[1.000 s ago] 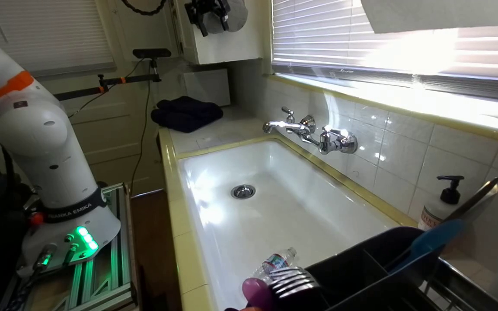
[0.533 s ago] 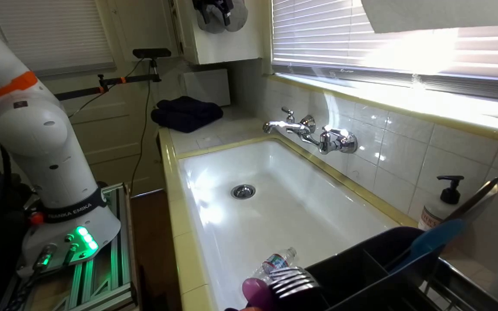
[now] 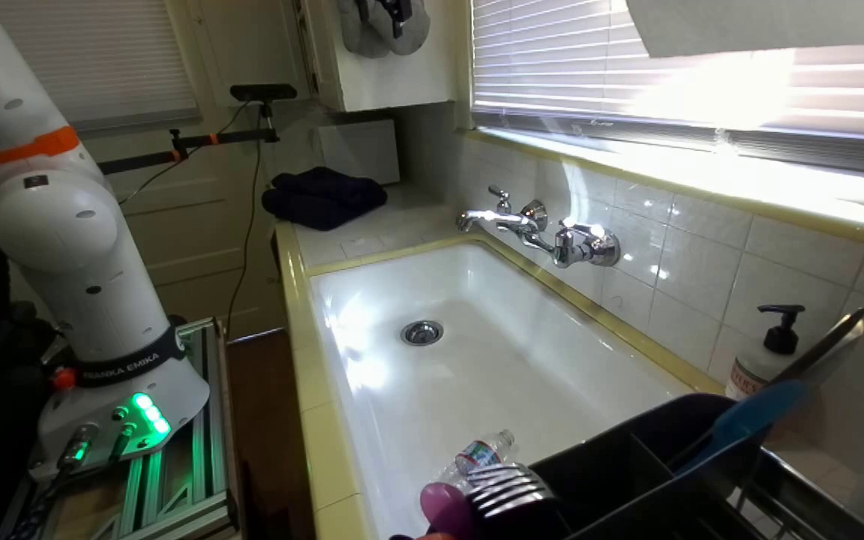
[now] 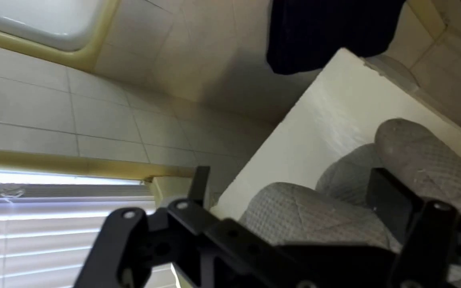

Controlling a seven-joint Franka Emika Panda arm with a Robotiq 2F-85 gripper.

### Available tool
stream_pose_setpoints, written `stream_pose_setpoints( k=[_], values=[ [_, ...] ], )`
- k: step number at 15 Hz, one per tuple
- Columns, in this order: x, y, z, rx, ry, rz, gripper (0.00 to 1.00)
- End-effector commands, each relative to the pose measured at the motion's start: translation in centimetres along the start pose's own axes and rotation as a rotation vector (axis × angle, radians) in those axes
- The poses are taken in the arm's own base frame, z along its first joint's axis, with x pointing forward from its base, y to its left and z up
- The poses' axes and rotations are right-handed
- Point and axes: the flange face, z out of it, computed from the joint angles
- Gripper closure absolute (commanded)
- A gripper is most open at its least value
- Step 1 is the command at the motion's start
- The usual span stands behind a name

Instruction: Unhang the oven mittens

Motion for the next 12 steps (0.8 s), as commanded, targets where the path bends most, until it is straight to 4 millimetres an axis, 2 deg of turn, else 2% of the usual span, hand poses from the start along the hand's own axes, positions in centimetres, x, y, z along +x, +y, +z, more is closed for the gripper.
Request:
stream_pose_setpoints(
  k=[1, 9, 12],
  values=[
    [0.5, -0.2, 0.1, 0.024, 0.007, -0.007, 0.00],
    [1.3, -0.4, 0.3, 0.052, 0.017, -0.022, 0.00],
    [2.7, -1.5, -0.8, 0.091, 0.118, -0.040, 0.00]
  ],
)
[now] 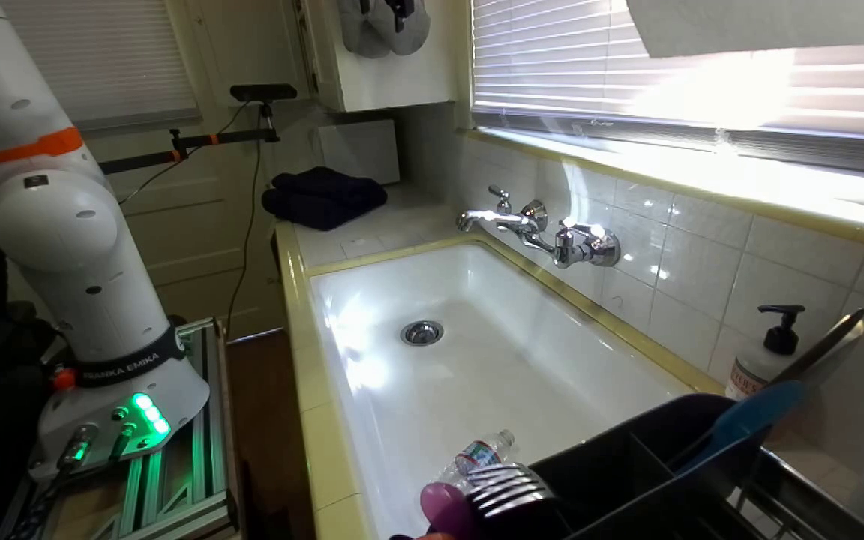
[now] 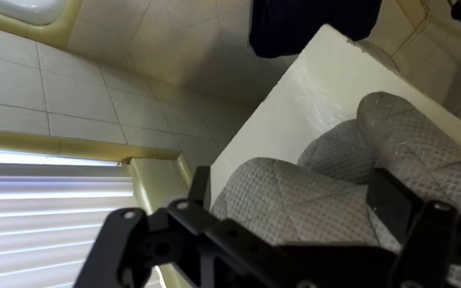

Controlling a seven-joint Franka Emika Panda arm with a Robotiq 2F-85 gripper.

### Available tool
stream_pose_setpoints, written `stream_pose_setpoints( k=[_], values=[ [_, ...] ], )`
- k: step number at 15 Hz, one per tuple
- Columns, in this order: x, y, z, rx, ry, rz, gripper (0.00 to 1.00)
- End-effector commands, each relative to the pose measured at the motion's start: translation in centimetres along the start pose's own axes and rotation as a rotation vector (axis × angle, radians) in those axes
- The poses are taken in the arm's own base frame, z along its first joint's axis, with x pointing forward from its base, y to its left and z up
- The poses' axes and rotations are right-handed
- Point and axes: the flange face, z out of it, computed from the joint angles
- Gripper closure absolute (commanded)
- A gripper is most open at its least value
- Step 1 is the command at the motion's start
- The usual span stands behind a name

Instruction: Unhang the oven mittens

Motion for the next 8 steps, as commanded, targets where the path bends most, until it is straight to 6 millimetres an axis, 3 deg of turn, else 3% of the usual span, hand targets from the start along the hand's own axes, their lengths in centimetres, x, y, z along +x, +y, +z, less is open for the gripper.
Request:
stream_pose_setpoints(
  k=[1, 8],
  values=[
    [1.9, -1.5, -1.3, 0.063, 0.134, -0.026, 0.00],
    [5.0, -3.9, -3.1, 0.280, 0.351, -0.133, 0.00]
  ],
)
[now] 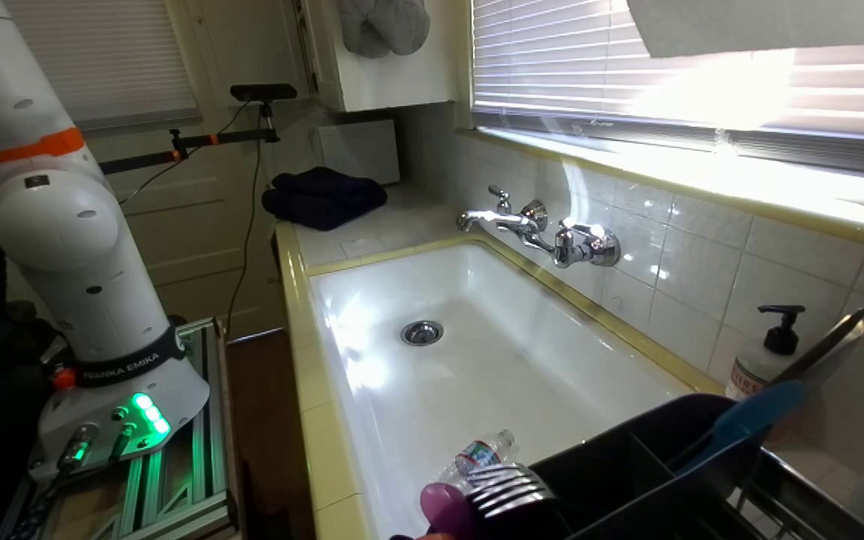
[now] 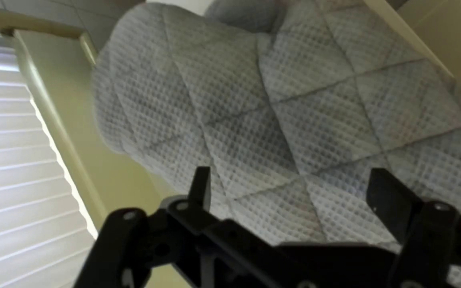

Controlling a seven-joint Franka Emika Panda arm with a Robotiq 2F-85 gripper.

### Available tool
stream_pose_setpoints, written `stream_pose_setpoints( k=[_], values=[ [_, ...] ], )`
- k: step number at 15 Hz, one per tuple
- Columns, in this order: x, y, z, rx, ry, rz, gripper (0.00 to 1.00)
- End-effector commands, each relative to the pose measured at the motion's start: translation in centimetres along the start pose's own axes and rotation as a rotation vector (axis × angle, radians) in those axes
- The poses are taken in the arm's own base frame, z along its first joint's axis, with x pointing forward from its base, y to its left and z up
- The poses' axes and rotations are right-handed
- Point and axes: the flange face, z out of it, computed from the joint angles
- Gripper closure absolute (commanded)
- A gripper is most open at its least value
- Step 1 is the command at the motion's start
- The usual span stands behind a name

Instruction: Unhang the oven mittens

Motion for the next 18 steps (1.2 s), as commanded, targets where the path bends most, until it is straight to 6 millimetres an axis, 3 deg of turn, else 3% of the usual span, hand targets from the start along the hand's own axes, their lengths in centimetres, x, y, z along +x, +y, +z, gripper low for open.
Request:
stream_pose_setpoints(
  k=[1, 10, 18],
  values=[
    [1.5, 0.1, 0.7, 0.110, 0.070, -0.055, 0.00],
    [4.6, -2.6, -1.5, 0.149, 0.136, -0.208, 0.00],
    [6.4, -6.0, -4.1, 0.009, 0.096, -0.329, 0.00]
  ],
)
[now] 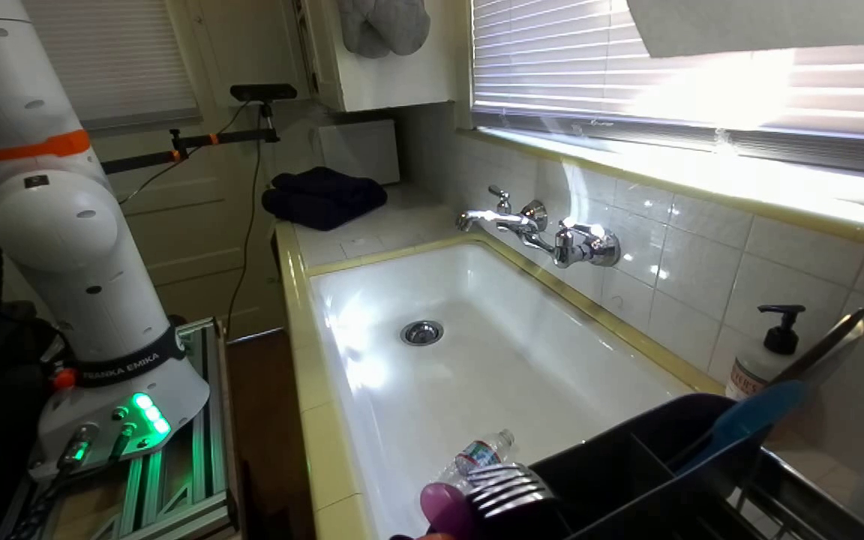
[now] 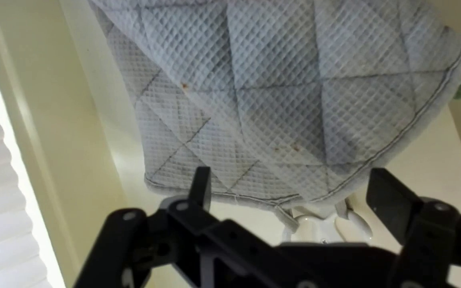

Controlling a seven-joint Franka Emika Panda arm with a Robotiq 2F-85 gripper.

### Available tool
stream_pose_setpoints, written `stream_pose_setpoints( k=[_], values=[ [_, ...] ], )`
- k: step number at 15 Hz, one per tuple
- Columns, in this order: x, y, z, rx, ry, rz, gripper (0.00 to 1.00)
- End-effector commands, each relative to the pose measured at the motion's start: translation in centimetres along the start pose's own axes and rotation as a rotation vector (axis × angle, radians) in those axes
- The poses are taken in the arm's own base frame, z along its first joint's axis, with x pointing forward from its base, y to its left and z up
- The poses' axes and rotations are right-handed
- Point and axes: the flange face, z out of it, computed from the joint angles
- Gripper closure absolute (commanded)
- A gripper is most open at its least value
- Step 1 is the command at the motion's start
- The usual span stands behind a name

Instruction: Unhang the oven mittens

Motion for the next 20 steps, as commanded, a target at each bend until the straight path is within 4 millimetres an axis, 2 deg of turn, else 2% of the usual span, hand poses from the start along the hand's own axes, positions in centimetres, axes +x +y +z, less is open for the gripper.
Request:
stream_pose_setpoints(
  k=[1, 5, 8, 13, 20],
  values=[
    [1.2, -0.9, -0.5, -0.081, -0.071, -0.040, 0.00],
    [2.4, -2.6, -0.6, -0.159, -0.128, -0.047, 0.00],
    [3.0, -3.6, -0.4, -0.127, -0.163, -0.027, 0.00],
    [3.2, -3.6, 0.6, -0.124, -0.203, 0.024, 0.00],
    [3.0, -3.8, 3.3, -0.091, -0.217, 0.060, 0.00]
  ],
)
